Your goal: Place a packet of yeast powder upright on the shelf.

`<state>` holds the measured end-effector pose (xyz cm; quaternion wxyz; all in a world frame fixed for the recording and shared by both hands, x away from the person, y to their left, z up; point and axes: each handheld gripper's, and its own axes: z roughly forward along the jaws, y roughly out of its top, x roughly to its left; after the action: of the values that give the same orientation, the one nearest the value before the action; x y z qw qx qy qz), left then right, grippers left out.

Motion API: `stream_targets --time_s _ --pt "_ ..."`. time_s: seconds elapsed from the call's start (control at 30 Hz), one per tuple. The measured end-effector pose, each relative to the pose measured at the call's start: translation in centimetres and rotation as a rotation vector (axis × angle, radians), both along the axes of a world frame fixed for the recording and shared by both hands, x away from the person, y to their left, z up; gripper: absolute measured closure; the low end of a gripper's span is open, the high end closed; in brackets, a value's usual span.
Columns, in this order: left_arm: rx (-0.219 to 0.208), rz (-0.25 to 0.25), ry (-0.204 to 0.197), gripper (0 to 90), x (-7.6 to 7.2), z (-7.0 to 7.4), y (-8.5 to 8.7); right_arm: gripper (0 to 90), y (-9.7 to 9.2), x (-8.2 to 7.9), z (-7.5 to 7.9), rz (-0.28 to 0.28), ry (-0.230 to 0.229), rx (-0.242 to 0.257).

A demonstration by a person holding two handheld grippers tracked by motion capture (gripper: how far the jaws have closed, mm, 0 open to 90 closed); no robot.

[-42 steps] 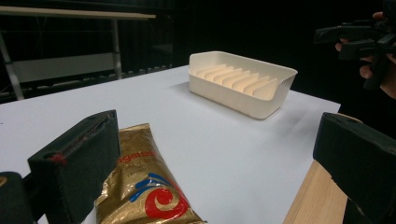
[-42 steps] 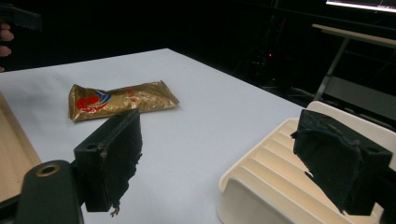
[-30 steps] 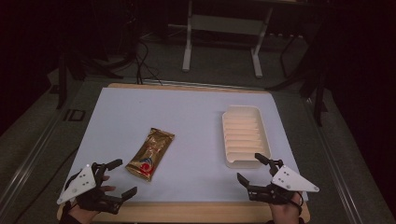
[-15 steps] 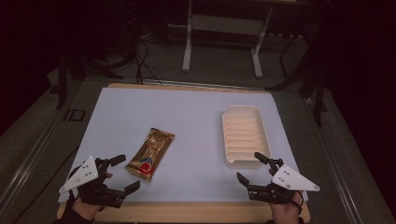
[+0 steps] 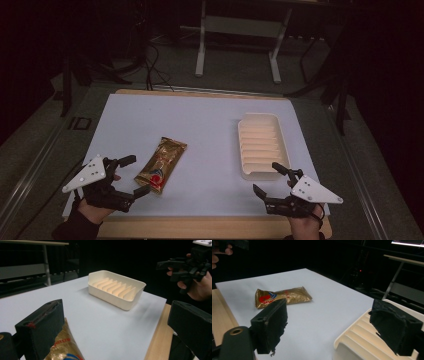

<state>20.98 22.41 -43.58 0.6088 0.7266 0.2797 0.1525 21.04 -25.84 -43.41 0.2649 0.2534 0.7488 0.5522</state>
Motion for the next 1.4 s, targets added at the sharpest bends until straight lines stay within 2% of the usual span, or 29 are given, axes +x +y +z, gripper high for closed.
stream_targets --time_s 0.07,0.27,0.33,0.5,0.63,0.7,0.73,0.8,0.93,1.0,1.03,1.07,1.1,1.13,1.27,1.37,1.4 --pt "0.008 0.001 0.000 1.9 0.3 0.2 -0.1 13.6 0.0 -0.1 0.1 -0.013 -0.018 0.005" --pt "0.024 0.007 0.001 1.9 1.8 1.1 -0.4 13.7 0.1 -0.2 0.3 -0.009 -0.025 0.009" --pt "0.041 0.007 -0.001 1.9 2.6 1.3 -0.7 13.5 0.1 -0.2 0.2 -0.002 -0.034 0.009" --pt "0.068 0.014 -0.005 1.9 3.3 1.4 -1.1 13.2 0.2 -0.3 0.2 0.003 -0.044 0.014" --pt "0.084 0.039 -0.009 1.9 4.2 1.1 -1.5 12.5 0.3 -0.2 0.2 0.007 -0.032 0.017" --pt "0.115 0.071 -0.009 1.9 4.7 0.9 -1.8 12.2 0.3 -0.2 0.2 0.005 -0.028 0.016" --pt "0.128 0.071 -0.006 1.9 5.0 0.8 -2.0 12.1 0.3 -0.2 0.1 0.003 -0.029 0.015" --pt "0.142 0.081 0.006 1.9 5.5 0.6 -2.4 12.1 0.3 -0.2 0.2 0.002 -0.028 0.015" --pt "0.159 0.065 0.031 2.6 7.0 0.0 -3.2 12.0 0.2 -0.2 0.1 -0.011 -0.032 0.004" --pt "0.159 0.065 0.031 2.7 7.0 0.0 -3.2 12.0 0.2 -0.2 0.1 -0.012 -0.031 0.003" --pt "0.158 0.064 0.053 2.7 7.9 -0.2 -3.4 11.8 0.3 -0.2 0.1 -0.018 -0.032 0.001" --pt "0.158 0.064 0.053 2.8 7.9 -0.2 -3.4 11.6 0.3 -0.2 0.1 -0.015 -0.025 0.001" --pt "0.166 0.069 0.064 3.4 8.7 -0.5 -3.6 10.9 0.3 -0.2 0.1 -0.015 -0.022 0.001" --pt "0.168 0.070 0.069 3.6 8.9 -0.5 -3.6 10.9 0.4 -0.2 0.1 -0.028 -0.027 0.004" --pt "0.176 0.095 0.089 5.2 10.3 -1.2 -3.6 10.8 0.5 -0.2 0.1 -0.021 -0.021 0.028" --pt "0.196 0.103 0.092 5.9 10.8 -1.7 -3.6 10.9 0.6 -0.3 0.1 -0.014 -0.024 0.023" --pt "0.215 0.116 0.101 5.9 11.3 -2.1 -3.8 10.9 0.7 -0.3 0.1 -0.012 -0.020 0.019"
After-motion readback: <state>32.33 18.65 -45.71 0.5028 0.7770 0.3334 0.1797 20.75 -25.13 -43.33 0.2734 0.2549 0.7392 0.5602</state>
